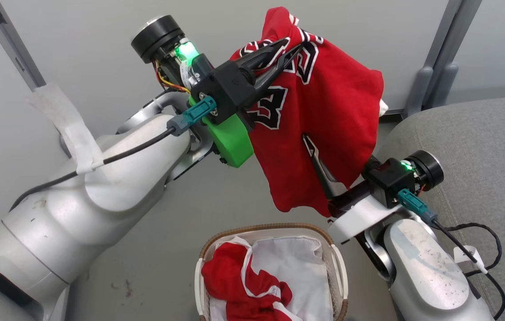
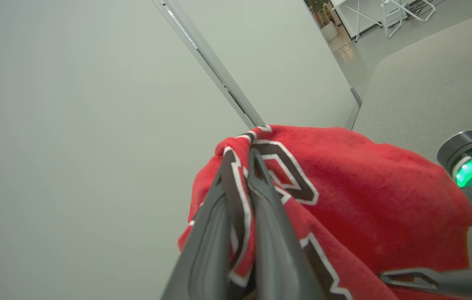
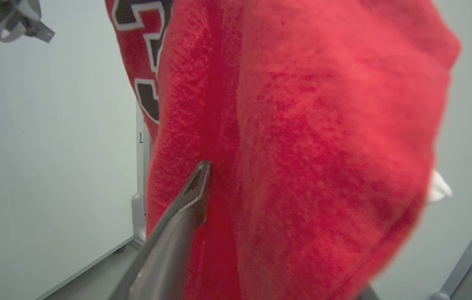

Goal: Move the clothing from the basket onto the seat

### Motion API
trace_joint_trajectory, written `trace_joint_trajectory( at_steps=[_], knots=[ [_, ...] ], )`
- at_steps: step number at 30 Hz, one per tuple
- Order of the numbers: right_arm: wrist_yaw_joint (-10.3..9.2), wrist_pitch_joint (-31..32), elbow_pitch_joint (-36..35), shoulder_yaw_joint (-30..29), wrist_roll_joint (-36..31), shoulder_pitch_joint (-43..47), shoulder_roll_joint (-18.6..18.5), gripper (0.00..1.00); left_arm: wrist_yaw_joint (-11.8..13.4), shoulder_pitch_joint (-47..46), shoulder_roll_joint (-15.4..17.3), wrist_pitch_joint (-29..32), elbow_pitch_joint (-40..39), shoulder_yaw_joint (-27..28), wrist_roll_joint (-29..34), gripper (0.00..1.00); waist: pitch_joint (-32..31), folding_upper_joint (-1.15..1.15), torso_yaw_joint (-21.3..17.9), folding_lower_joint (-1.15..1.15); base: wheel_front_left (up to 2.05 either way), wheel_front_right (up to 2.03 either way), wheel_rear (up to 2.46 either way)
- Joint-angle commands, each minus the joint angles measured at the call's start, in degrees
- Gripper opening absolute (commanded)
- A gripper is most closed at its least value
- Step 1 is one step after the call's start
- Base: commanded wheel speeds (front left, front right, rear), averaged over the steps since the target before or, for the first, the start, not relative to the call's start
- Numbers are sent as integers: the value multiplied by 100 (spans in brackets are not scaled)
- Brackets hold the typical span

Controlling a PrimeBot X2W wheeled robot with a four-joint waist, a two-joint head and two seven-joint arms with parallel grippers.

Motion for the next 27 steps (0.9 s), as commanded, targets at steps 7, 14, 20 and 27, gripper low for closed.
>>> trace_joint_trajectory(
  at_steps=[7, 14, 20, 27],
  knots=[
    [-6, -12, 103, 75, 72, -65, -24, 0, 3, 391, 15, -6, 45, 113, -130, 0, -29, 0, 30, 0, 0, 0, 0],
    [-6, -12, 99, 65, 101, 14, -25, 0, 3, 705, -27, -5, 168, 340, -240, 11, -36, 0, 16, 0, 0, 0, 0],
    [-6, -12, 70, -25, 95, 50, -24, 0, 3, 1144, -108, -6, 255, 594, -362, 46, -32, 0, -1, 0, 0, 0, 0],
    [-6, -13, -19, -200, 52, 23, -23, 0, 16, 1926, -378, -5, 274, 1305, -353, 100, -9, 0, 17, 0, 0, 0, 0]
  ],
)
